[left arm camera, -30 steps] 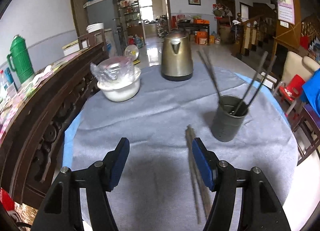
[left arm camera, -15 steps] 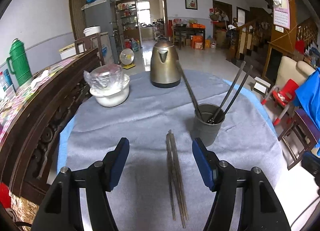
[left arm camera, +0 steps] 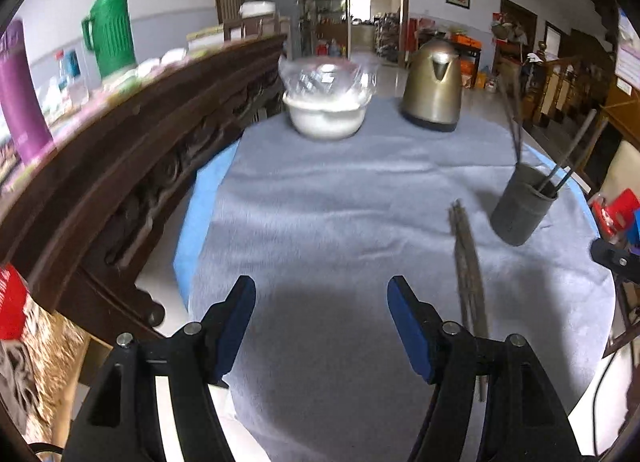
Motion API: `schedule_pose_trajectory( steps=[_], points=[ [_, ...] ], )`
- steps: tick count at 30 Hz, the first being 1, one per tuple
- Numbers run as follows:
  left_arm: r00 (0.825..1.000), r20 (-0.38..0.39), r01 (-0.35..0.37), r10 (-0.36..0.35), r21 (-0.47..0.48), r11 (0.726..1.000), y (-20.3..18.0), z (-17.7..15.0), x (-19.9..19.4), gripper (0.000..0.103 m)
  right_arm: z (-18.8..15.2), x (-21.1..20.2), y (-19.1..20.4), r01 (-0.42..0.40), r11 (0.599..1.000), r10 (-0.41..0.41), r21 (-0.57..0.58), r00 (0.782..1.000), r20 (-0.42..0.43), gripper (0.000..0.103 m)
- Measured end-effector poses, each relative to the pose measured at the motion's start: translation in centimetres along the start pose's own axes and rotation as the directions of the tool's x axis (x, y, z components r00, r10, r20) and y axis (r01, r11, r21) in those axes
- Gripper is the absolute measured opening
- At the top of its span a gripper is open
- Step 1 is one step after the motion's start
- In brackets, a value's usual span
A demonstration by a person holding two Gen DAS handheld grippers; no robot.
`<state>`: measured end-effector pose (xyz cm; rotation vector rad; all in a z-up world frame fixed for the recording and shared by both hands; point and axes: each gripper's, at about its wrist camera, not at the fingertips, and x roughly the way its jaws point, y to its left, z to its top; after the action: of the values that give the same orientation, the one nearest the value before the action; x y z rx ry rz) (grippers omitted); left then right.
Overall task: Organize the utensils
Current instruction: 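Lower both open tools over the loose chopsticks on the cloth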
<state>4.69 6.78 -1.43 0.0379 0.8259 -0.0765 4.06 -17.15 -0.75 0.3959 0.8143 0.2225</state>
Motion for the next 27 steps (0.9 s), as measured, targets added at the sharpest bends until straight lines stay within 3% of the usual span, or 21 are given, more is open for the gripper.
schedule_pose_trajectory(
  steps=[2, 4, 5, 8, 16, 27],
  points=[
    [1.0, -0.018, 0.02, -0.02, -0.008, 1.0, 0.3, -0.3, 1.0, 0.069, 0.1, 2.1, 0.1, -0.008, 1.0, 0.008, 0.022, 1.0, -0.029, 0.066],
    [0.997, -0.051, 0.058, -0.059, -0.011, 0.998, 0.4, -0.6, 2.2, 0.069, -0.1, 4.5, 0.1, -0.01, 0.999, 0.012, 0.048, 0.999, -0.043, 0.065],
    [0.996, -0.061, 0.07, -0.071, -0.01, 0.997, 0.2, -0.8, 2.6, 0.069, -0.1, 5.2, -0.1, 0.003, 0.999, 0.001, 0.052, 0.998, -0.062, 0.063],
    [0.989, -0.102, 0.11, -0.11, -0.01, 0.994, -0.1, -1.3, 4.4, 0.069, -0.5, 9.4, -0.5, 0.042, 0.996, -0.03, 0.08, 0.987, -0.157, 0.033],
    [0.974, -0.148, 0.178, -0.173, 0.016, 0.984, -1.0, -1.9, 6.3, 0.069, -2.4, 14.3, -0.3, 0.102, 0.993, -0.081, 0.067, 0.962, -0.261, 0.021],
    [0.962, -0.174, 0.221, -0.211, 0.04, 0.975, -3.2, -1.8, 6.8, 0.069, -3.4, 14.0, -1.3, 0.16, 0.987, -0.144, 0.032, 0.947, -0.286, 0.015]
  ],
)
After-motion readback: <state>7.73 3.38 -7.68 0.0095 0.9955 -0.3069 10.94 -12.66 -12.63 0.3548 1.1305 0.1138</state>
